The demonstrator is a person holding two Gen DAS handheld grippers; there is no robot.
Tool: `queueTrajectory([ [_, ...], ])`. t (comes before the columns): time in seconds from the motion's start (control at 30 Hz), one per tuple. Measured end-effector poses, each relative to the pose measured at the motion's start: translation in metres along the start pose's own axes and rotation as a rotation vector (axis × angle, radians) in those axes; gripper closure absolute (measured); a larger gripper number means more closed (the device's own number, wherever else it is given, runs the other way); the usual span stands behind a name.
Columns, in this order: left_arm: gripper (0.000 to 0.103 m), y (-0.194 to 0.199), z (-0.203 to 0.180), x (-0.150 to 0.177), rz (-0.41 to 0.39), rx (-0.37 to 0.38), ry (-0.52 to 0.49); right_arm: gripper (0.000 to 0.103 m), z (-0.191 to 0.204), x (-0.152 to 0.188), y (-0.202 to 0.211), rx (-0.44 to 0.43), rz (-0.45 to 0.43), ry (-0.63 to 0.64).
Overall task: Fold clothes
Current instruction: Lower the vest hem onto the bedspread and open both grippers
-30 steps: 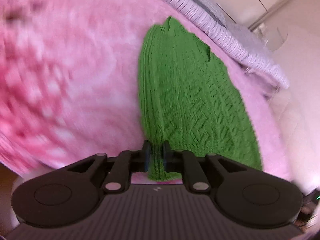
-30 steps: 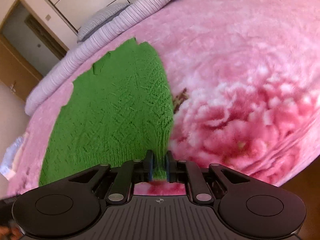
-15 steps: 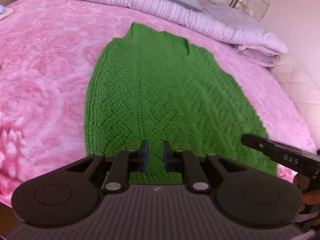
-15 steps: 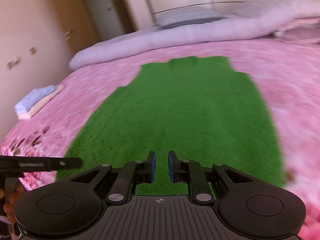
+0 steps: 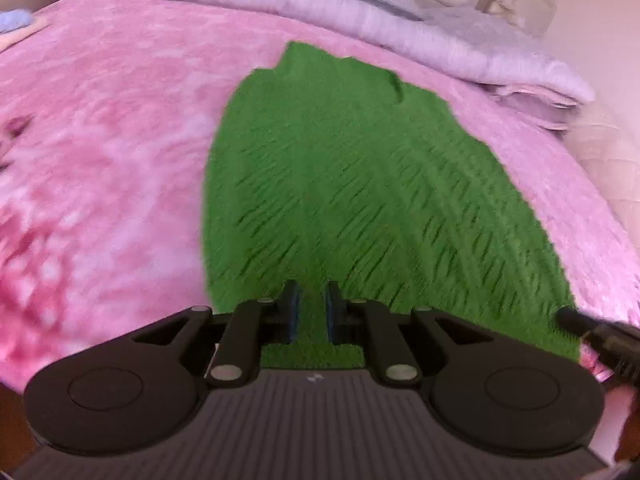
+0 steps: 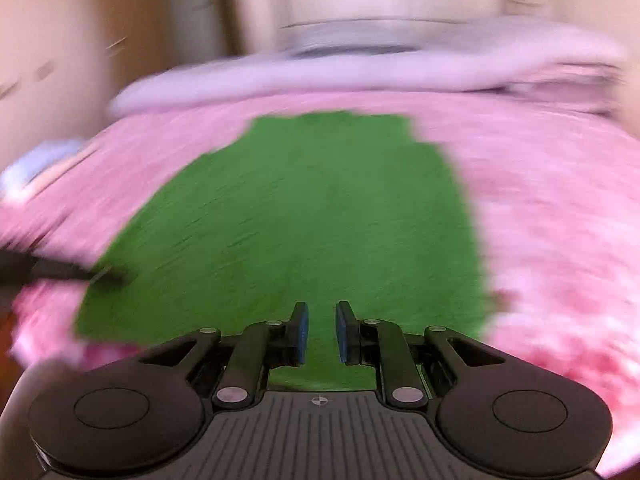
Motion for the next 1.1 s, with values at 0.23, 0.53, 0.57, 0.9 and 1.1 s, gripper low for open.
queueTrajectory([
  [0.23, 0.081, 0.038, -0.026, 0.019, 0.036, -0.036, -0.064, 0.086, -0.028, 0.04, 0.015, 0.047, 0.165, -0.111],
  [0.53, 0.071, 0.096, -0.072, 0.029, -0.009, -0.082, -0.169, 0.083, 0.013, 0.014, 0.085, 0.089, 0.017, -0.075],
  [0.57, 0.07, 0.102, -0.075, 0.03, -0.017, -0.084, -0.174, 0.082, 0.015, 0.013, 0.09, 0.094, 0.008, -0.072],
  [0.9, 0.066, 0.124, -0.087, 0.046, -0.02, -0.082, -0.203, 0.078, 0.011, 0.021, 0.118, 0.111, 0.0, -0.122],
  [1.1, 0.066, 0.123, -0.082, 0.045, -0.014, -0.089, -0.196, 0.078, 0.018, 0.02, 0.119, 0.122, -0.007, -0.108],
])
Point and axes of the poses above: each gripper's, at about its wrist camera, not at the fingertips, and y roughly against the way its jaws point, z to its left, x to its underside, the point moved 5 cm from there along -y, roughly the way its jaws point, and after that the axes turned 6 degrees about -y, right-handed, at the moved point
